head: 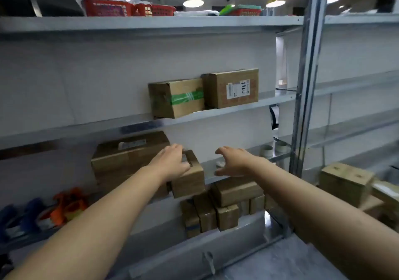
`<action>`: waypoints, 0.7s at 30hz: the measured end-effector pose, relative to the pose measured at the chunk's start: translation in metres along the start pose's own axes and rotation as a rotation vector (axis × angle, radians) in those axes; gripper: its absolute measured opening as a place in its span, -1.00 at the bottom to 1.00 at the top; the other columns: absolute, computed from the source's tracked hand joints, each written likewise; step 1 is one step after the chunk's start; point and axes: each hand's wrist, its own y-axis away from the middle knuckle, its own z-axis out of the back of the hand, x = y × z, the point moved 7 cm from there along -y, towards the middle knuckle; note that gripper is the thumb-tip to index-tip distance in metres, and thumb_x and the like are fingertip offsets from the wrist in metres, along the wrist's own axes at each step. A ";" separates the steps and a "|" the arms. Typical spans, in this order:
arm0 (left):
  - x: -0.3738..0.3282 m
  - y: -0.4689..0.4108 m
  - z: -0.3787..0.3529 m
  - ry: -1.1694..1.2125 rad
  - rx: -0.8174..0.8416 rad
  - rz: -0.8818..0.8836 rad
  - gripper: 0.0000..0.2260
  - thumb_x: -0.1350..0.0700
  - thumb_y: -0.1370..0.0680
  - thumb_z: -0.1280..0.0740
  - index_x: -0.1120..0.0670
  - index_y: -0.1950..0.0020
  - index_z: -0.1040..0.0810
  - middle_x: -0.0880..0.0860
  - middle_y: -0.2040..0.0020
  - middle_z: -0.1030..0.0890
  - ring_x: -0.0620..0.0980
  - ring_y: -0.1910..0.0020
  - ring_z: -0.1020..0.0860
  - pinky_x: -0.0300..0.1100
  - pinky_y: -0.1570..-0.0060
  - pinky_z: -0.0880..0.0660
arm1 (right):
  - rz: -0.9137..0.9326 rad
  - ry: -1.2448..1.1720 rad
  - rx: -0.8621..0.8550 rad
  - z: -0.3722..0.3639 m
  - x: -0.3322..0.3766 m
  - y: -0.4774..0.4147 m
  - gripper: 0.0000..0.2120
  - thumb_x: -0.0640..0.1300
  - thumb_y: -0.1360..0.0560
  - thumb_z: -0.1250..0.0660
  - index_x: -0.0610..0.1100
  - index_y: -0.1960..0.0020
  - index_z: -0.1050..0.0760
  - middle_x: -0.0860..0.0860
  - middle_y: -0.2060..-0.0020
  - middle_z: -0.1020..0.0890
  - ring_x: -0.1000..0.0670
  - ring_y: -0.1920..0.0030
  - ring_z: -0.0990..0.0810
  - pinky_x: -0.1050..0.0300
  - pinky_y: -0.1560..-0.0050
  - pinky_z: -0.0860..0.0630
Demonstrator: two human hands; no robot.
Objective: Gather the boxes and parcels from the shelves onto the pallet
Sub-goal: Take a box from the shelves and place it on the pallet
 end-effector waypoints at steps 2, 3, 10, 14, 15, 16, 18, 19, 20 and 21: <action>-0.021 -0.014 -0.013 0.013 0.034 -0.049 -0.56 -0.08 -0.49 -0.36 0.00 -0.33 -0.39 0.00 -0.24 -0.48 -0.05 -0.14 -0.47 -0.11 -0.05 -0.48 | -0.037 0.013 -0.026 0.005 -0.024 0.011 -0.30 0.15 -0.44 -0.40 -0.04 -0.47 -0.25 -0.01 -0.41 -0.38 -0.11 -0.36 -0.38 -0.11 -0.39 -0.32; -0.036 -0.021 -0.023 0.013 0.055 -0.076 -0.55 -0.08 -0.50 -0.35 0.00 -0.34 -0.38 0.00 -0.23 -0.47 -0.06 -0.12 -0.46 -0.11 -0.05 -0.48 | -0.063 0.013 -0.038 0.005 -0.042 0.018 -0.31 0.15 -0.43 -0.39 -0.05 -0.46 -0.26 -0.01 -0.40 -0.39 -0.11 -0.35 -0.39 -0.09 -0.40 -0.31; -0.193 -0.077 -0.100 0.116 0.149 -0.305 -0.55 -0.07 -0.52 -0.32 0.02 -0.37 -0.35 0.04 -0.29 -0.45 0.00 -0.20 -0.44 -0.05 -0.19 -0.45 | -0.328 0.044 -0.116 0.031 -0.191 0.083 -0.31 0.16 -0.42 -0.41 -0.04 -0.45 -0.27 -0.02 -0.39 -0.41 -0.06 -0.36 -0.41 -0.05 -0.39 -0.32; -0.293 -0.106 -0.139 0.121 0.170 -0.429 -0.55 -0.03 -0.53 -0.30 0.08 -0.37 -0.35 0.08 -0.33 -0.43 0.05 -0.29 -0.42 -0.03 -0.28 -0.41 | -0.476 0.019 -0.115 0.044 -0.283 0.126 -0.33 0.15 -0.42 -0.41 -0.05 -0.44 -0.30 -0.03 -0.36 -0.43 -0.06 -0.32 -0.44 -0.04 -0.33 -0.39; -0.316 -0.114 -0.150 0.125 0.180 -0.448 -0.55 -0.04 -0.52 -0.30 0.09 -0.36 -0.37 0.08 -0.32 -0.44 0.06 -0.28 -0.42 -0.01 -0.27 -0.41 | -0.503 0.007 -0.110 0.047 -0.308 0.135 -0.34 0.14 -0.42 -0.41 -0.05 -0.43 -0.31 -0.03 -0.35 -0.43 -0.07 -0.31 -0.44 -0.05 -0.33 -0.39; -0.340 -0.123 -0.162 0.130 0.195 -0.465 -0.56 -0.04 -0.52 -0.29 0.10 -0.35 -0.37 0.09 -0.32 -0.44 0.08 -0.29 -0.41 0.01 -0.27 -0.41 | -0.529 0.000 -0.107 0.050 -0.333 0.144 -0.35 0.14 -0.42 -0.41 -0.05 -0.42 -0.31 -0.03 -0.35 -0.43 -0.07 -0.31 -0.43 -0.05 -0.34 -0.39; -0.385 -0.138 -0.185 0.162 0.228 -0.489 -0.55 -0.03 -0.53 -0.28 0.11 -0.37 -0.36 0.09 -0.33 -0.42 0.08 -0.30 -0.40 0.02 -0.27 -0.41 | -0.583 -0.032 -0.104 0.057 -0.384 0.159 -0.34 0.15 -0.42 -0.40 -0.05 -0.42 -0.31 -0.03 -0.36 -0.43 -0.08 -0.32 -0.43 -0.03 -0.33 -0.39; -0.406 -0.146 -0.197 0.185 0.241 -0.495 -0.55 -0.02 -0.53 -0.28 0.10 -0.38 -0.35 0.09 -0.34 -0.41 0.07 -0.30 -0.40 0.00 -0.27 -0.41 | -0.614 -0.053 -0.113 0.059 -0.408 0.167 -0.34 0.16 -0.42 -0.40 -0.04 -0.42 -0.31 -0.03 -0.36 -0.44 -0.07 -0.31 -0.44 -0.02 -0.32 -0.40; -0.425 -0.152 -0.209 0.208 0.255 -0.497 -0.54 -0.02 -0.54 -0.29 0.09 -0.40 -0.33 0.08 -0.35 -0.41 0.06 -0.30 -0.40 -0.03 -0.26 -0.41 | -0.645 -0.077 -0.124 0.059 -0.431 0.173 -0.34 0.16 -0.42 -0.40 -0.04 -0.43 -0.31 -0.03 -0.35 -0.45 -0.06 -0.31 -0.45 -0.01 -0.31 -0.41; -0.443 -0.158 -0.221 0.231 0.268 -0.497 -0.54 -0.02 -0.54 -0.30 0.08 -0.40 -0.32 0.06 -0.36 -0.40 0.05 -0.30 -0.40 -0.06 -0.25 -0.40 | -0.677 -0.116 -0.140 0.058 -0.453 0.179 -0.35 0.16 -0.42 -0.41 -0.04 -0.42 -0.31 -0.03 -0.35 -0.45 -0.05 -0.30 -0.45 -0.01 -0.31 -0.42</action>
